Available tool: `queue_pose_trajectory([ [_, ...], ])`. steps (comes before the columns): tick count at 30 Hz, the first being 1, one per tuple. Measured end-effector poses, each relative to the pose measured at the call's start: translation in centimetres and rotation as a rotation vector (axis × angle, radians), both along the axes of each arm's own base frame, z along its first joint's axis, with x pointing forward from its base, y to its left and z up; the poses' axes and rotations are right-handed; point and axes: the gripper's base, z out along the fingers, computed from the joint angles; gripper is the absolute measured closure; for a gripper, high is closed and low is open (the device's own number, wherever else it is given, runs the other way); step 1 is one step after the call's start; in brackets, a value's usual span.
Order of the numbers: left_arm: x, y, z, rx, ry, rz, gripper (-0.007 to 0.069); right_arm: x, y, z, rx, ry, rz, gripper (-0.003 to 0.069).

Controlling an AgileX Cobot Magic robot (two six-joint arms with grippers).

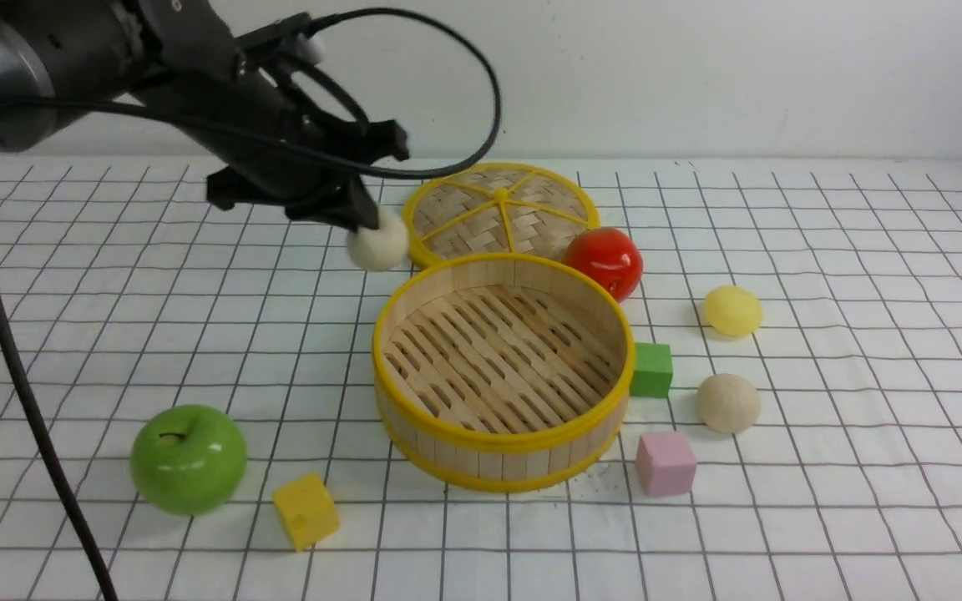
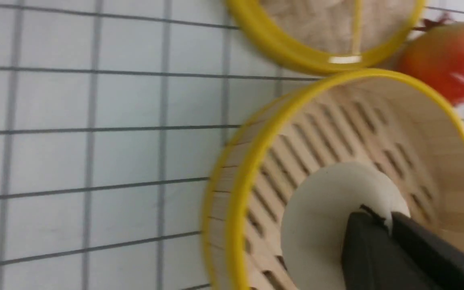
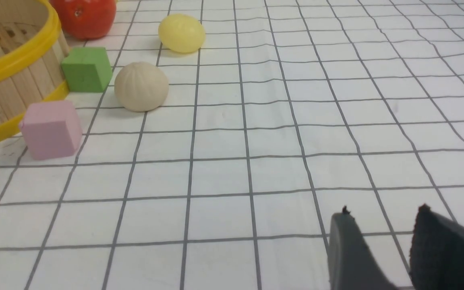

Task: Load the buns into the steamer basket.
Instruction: Use the left arm to put the steamed stuffed bun into the steamer

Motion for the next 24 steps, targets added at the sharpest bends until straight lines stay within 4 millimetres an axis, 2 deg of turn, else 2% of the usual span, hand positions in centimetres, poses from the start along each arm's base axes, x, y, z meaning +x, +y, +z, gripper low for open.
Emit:
queue_pose_trajectory([
  [2,-0.7,-2.8,-0.8,-0.005,0.011,-0.085,0.0631,0.0,0.0,0.0,0.0,0.0,0.0,0.0419],
  [5,-0.6,-5.3,-3.6,0.016,0.071,-0.14,0.0631,0.0,0.0,0.0,0.0,0.0,0.0,0.0419],
  [6,-0.6,-5.4,-3.9,0.018,0.076,-0.142,0.0631,0.0,0.0,0.0,0.0,0.0,0.0,0.0419],
  [9,-0.3,-6.8,-7.8,0.056,0.172,-0.175,0.063,0.0,0.0,0.0,0.0,0.0,0.0,0.0419],
  [12,-0.1,-7.2,-9.7,0.078,0.216,-0.188,0.062,0.0,0.0,0.0,0.0,0.0,0.0,0.0419],
  [16,-0.2,-7.4,-9.7,0.078,0.214,-0.191,0.0583,0.0,0.0,0.0,0.0,0.0,0.0,0.0419],
  [21,-0.2,-7.3,-9.7,0.095,0.207,-0.195,0.0473,0.0,0.0,0.0,0.0,0.0,0.0,0.0419],
  [22,-0.2,-7.3,-9.7,0.097,0.211,-0.187,0.041,0.0,0.0,0.0,0.0,0.0,0.0,0.0419],
  [24,-0.2,-7.2,-9.6,0.092,0.216,-0.174,0.0338,0.0,0.0,0.0,0.0,0.0,0.0,0.0419],
])
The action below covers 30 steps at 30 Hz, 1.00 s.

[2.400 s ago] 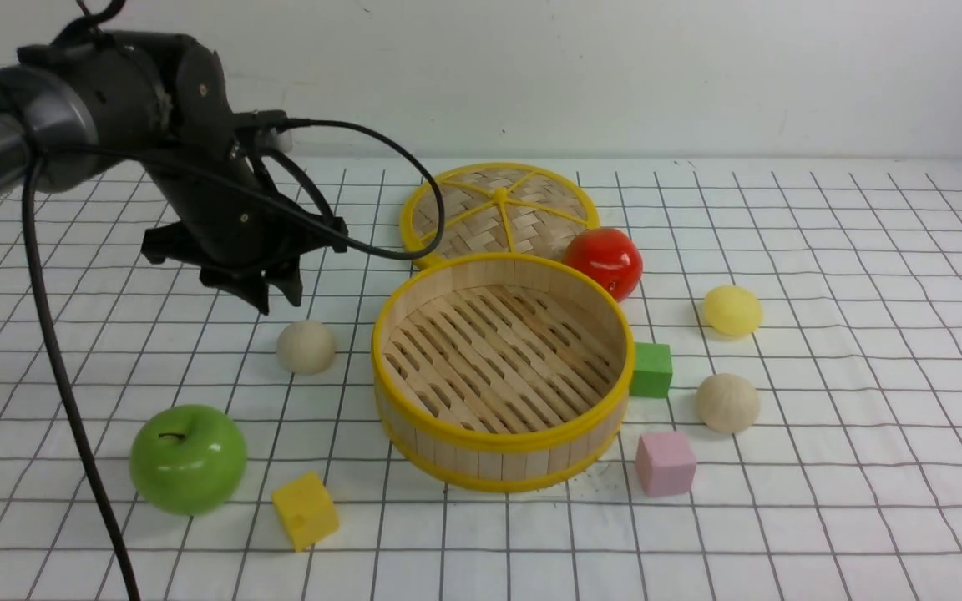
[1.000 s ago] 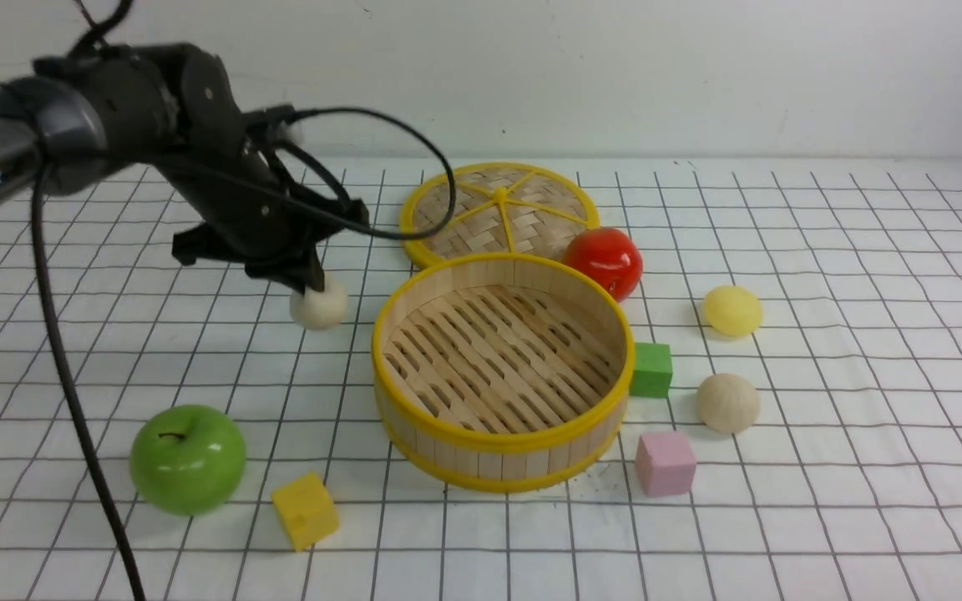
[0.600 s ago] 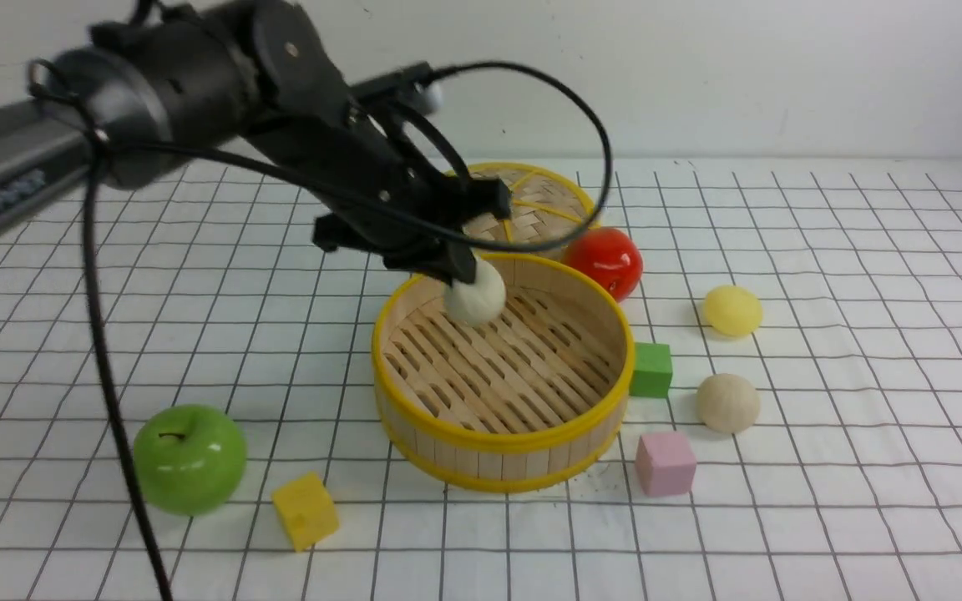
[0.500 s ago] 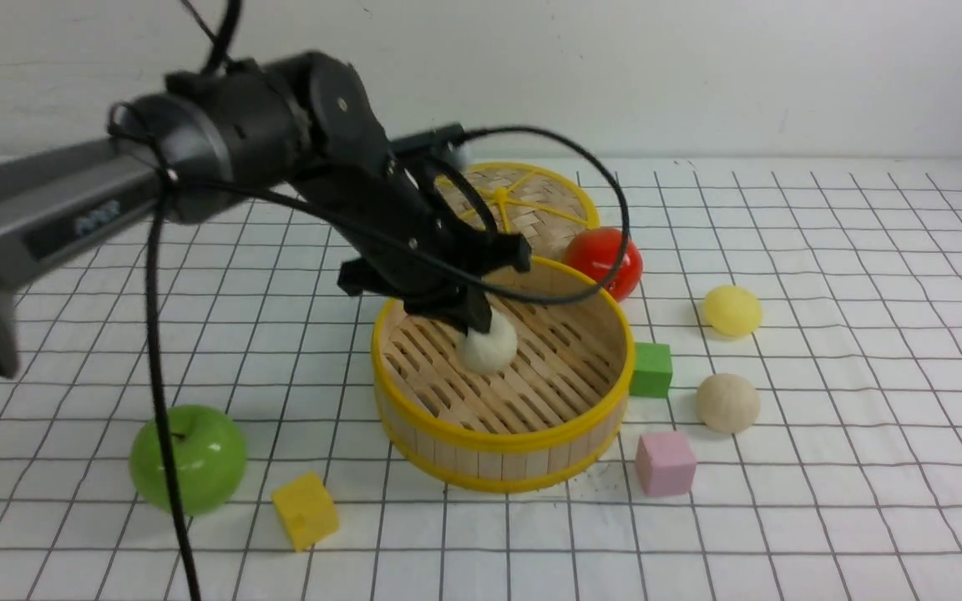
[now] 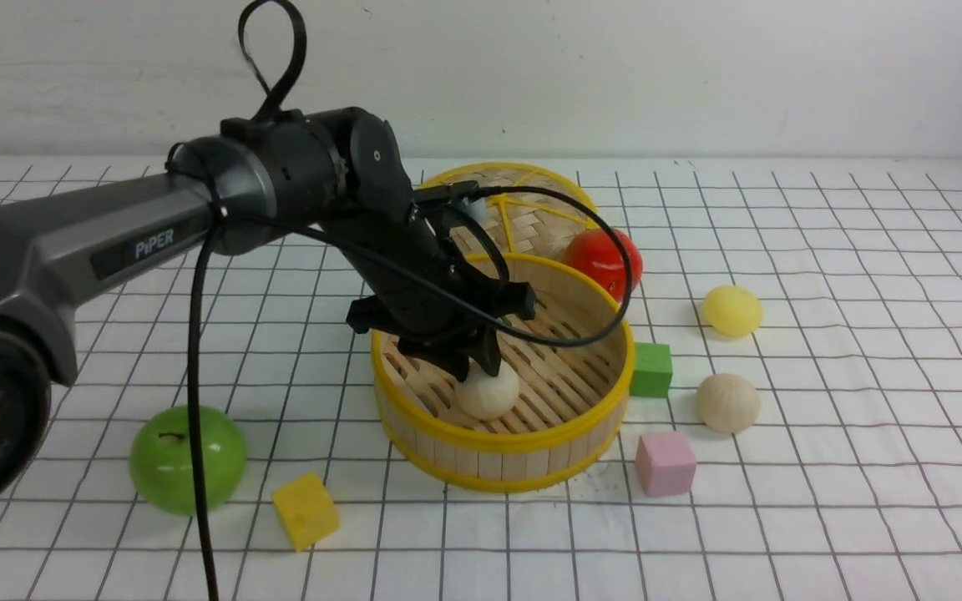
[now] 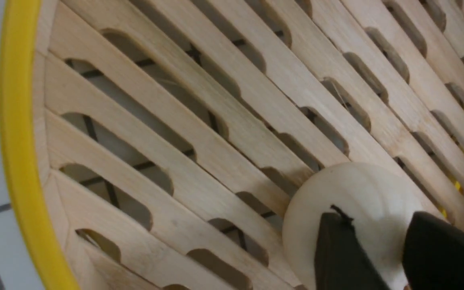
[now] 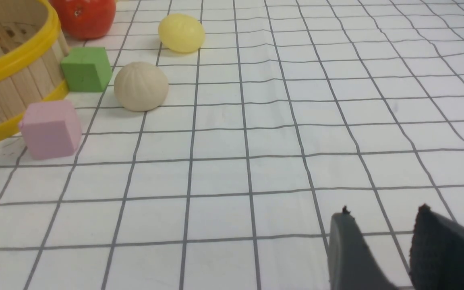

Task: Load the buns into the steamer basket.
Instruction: Use the left arm to put the steamed stuffed bun into the steamer, then use the right arm to grab a steamed stuffed bun

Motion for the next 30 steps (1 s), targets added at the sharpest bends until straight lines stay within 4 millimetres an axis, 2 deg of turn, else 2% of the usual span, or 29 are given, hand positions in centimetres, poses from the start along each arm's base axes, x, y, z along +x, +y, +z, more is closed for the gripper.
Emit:
queue_pose_trajectory([
  [1,0.0,0.0,0.0,-0.003,0.004,0.009,0.0263,0.0,0.0,0.0,0.0,0.0,0.0,0.0419],
  [2,0.0,0.0,0.1,-0.004,0.003,0.011,0.0263,0.0,0.0,0.0,0.0,0.0,0.0,0.0419],
  [3,0.0,0.0,0.2,-0.004,0.001,0.013,0.0226,0.0,0.0,0.0,0.0,0.0,0.0,0.0419],
  [4,-0.1,0.1,0.7,-0.008,-0.006,0.014,0.0155,0.0,0.0,0.0,0.0,0.0,0.0,0.0419],
  [5,-0.2,0.1,0.9,-0.01,-0.01,0.015,0.0139,0.0,0.0,0.0,0.0,0.0,0.0,0.0419],
  [8,-0.8,0.4,3.3,-0.025,-0.048,0.01,0.0031,0.0,0.0,0.0,0.0,0.0,0.0,0.0419],
  [12,-2.8,1.2,7.8,-0.047,-0.095,-0.012,-0.0009,0.0,0.0,0.0,0.0,0.0,0.0,0.0419],
  [16,-6.3,2.8,13.1,-0.036,-0.12,-0.056,0.0026,0.0,0.0,0.0,0.0,0.0,0.0,0.0419],
  [17,-6.7,3.0,13.6,-0.032,-0.123,-0.061,0.0029,0.0,0.0,0.0,0.0,0.0,0.0,0.0419],
  [18,-8.7,4.0,16.0,-0.012,-0.138,-0.082,0.0066,0.0,0.0,0.0,0.0,0.0,0.0,0.0419],
  [20,-9.6,4.5,17.0,-0.004,-0.146,-0.088,0.0082,0.0,0.0,0.0,0.0,0.0,0.0,0.0419],
  [21,-11.4,5.5,19.0,0.001,-0.184,-0.094,0.0123,0.0,0.0,0.0,0.0,0.0,0.0,0.0419],
  [26,-16.3,8.0,24.2,-0.042,-0.336,-0.071,0.0261,0.0,0.0,0.0,0.0,0.0,0.0,0.0419],
  [28,-19.0,9.3,26.1,-0.066,-0.402,-0.063,0.0339,0.0,0.0,0.0,0.0,0.0,0.0,0.0419],
  [30,-20.8,10.2,27.0,-0.078,-0.438,-0.055,0.0381,0.0,0.0,0.0,0.0,0.0,0.0,0.0419],
])
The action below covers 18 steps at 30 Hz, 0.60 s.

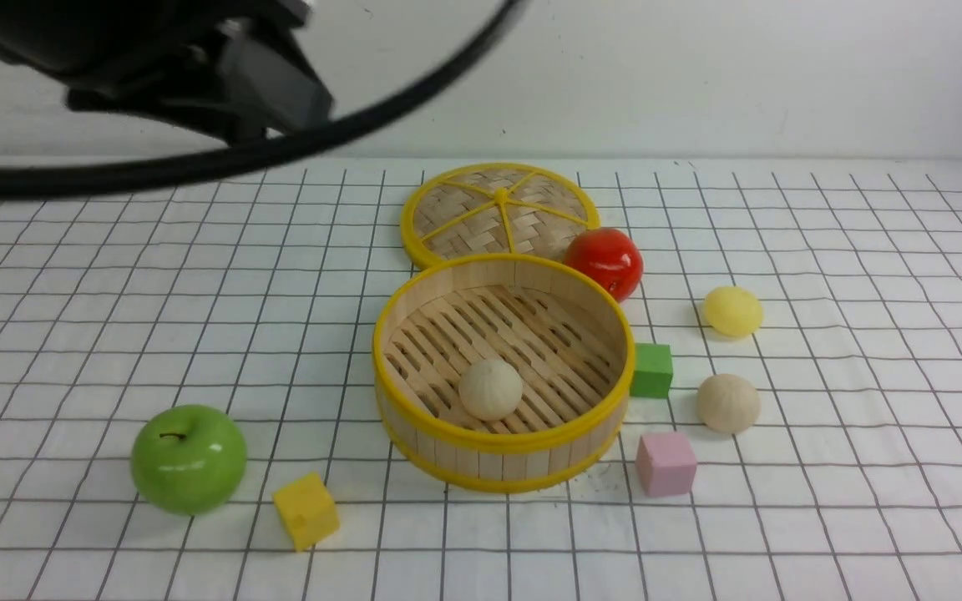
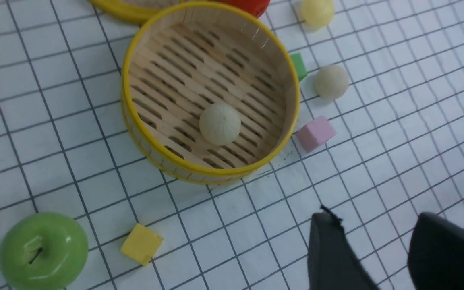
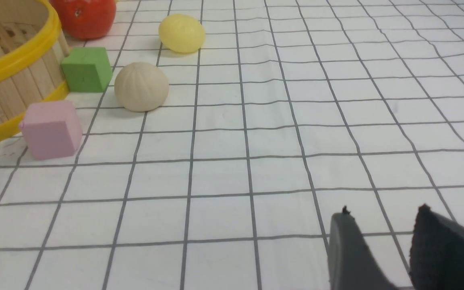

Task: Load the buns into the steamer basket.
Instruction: Use the right arm to grab a steamed stuffed bun

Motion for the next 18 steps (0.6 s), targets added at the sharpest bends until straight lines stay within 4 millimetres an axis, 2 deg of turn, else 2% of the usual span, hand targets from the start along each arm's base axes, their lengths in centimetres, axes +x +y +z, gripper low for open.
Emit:
queue_pose_trajectory([
  [1,-2.5,1.3,0.9,-0.015,-0.048,0.013,0.0449,0.0,0.0,0.0,0.0,0.0,0.0,0.0419],
  [2,-4.0,2.2,1.1,-0.02,-0.07,0.026,0.0491,0.0,0.0,0.0,0.0,0.0,0.0,0.0419],
  [6,-9.1,5.3,0.2,-0.027,-0.115,0.112,0.0629,0.0,0.0,0.0,0.0,0.0,0.0,0.0419],
  [7,-9.6,5.7,0.0,-0.022,-0.121,0.127,0.0638,0.0,0.0,0.0,0.0,0.0,0.0,0.0419],
  [11,-14.9,9.1,-4.4,-0.034,-0.157,0.245,0.0638,0.0,0.0,0.0,0.0,0.0,0.0,0.0419],
  [12,-15.5,9.5,-5.6,-0.043,-0.165,0.259,0.0638,0.0,0.0,0.0,0.0,0.0,0.0,0.0419],
  [13,-15.6,9.6,-5.8,-0.048,-0.169,0.263,0.0638,0.0,0.0,0.0,0.0,0.0,0.0,0.0419],
  [14,-17.1,10.4,-7.7,-0.107,-0.229,0.291,0.0638,0.0,0.0,0.0,0.0,0.0,0.0,0.0419],
  [18,-18.3,11.0,-11.3,-0.182,-0.29,0.315,0.0638,0.0,0.0,0.0,0.0,0.0,0.0,0.0419],
])
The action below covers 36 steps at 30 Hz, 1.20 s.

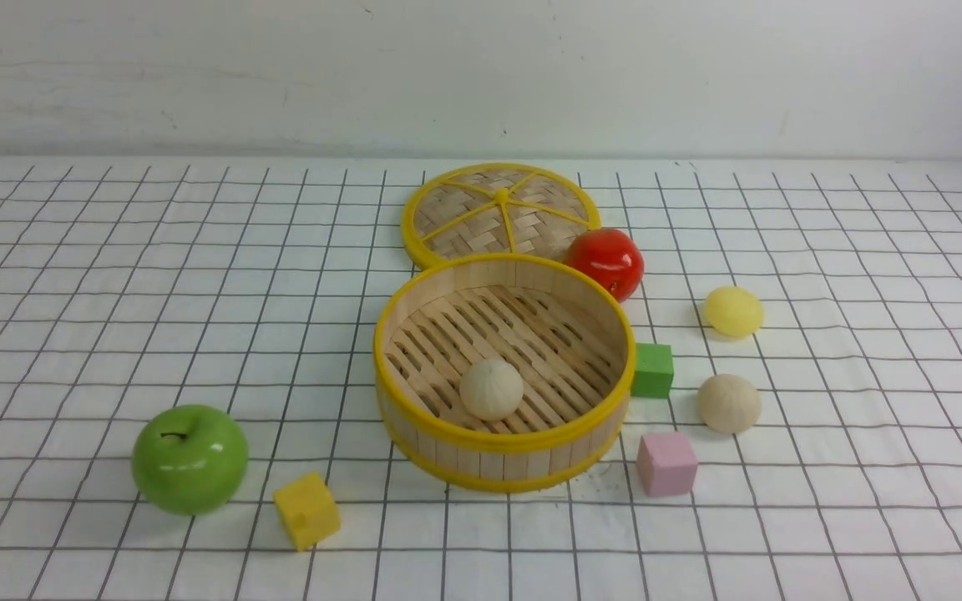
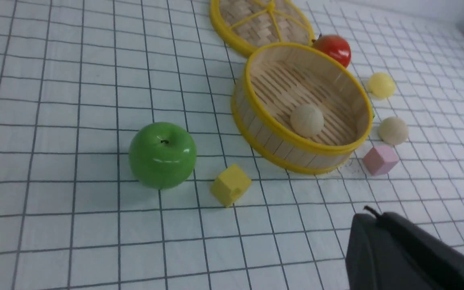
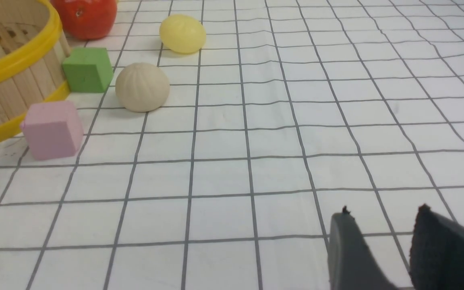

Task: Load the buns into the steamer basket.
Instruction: Use the right arm to grab a steamed stuffed bun

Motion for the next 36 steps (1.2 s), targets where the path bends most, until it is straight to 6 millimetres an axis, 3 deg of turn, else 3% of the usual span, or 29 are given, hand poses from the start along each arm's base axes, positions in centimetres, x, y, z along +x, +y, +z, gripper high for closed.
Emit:
queue_pose_trajectory([
  [8,-0.1,0.0,-5.8,-0.019,-0.025,0.001,0.0638,0.0,0.0,0.0,0.0,0.0,0.0,0.0419],
  [11,0.7,0.1,-8.0,0.089,0.011,0.02,0.0638,0.0,0.0,0.0,0.0,0.0,0.0,0.0419],
  [18,1.4,1.5,-8.0,0.299,-0.081,0.107,0.0638,0.0,0.0,0.0,0.0,0.0,0.0,0.0419],
  [26,2.4,0.6,-6.7,0.264,-0.358,0.104,0.0638,0.0,0.0,0.0,0.0,0.0,0.0,0.0419],
  [32,3.0,0.4,-8.6,0.213,-0.394,0.221,0.0638,0.0,0.0,0.0,0.0,0.0,0.0,0.0419],
  [36,2.8,0.8,-11.2,0.145,-0.407,0.368,0.0638,0.0,0.0,0.0,0.0,0.0,0.0,0.0419],
])
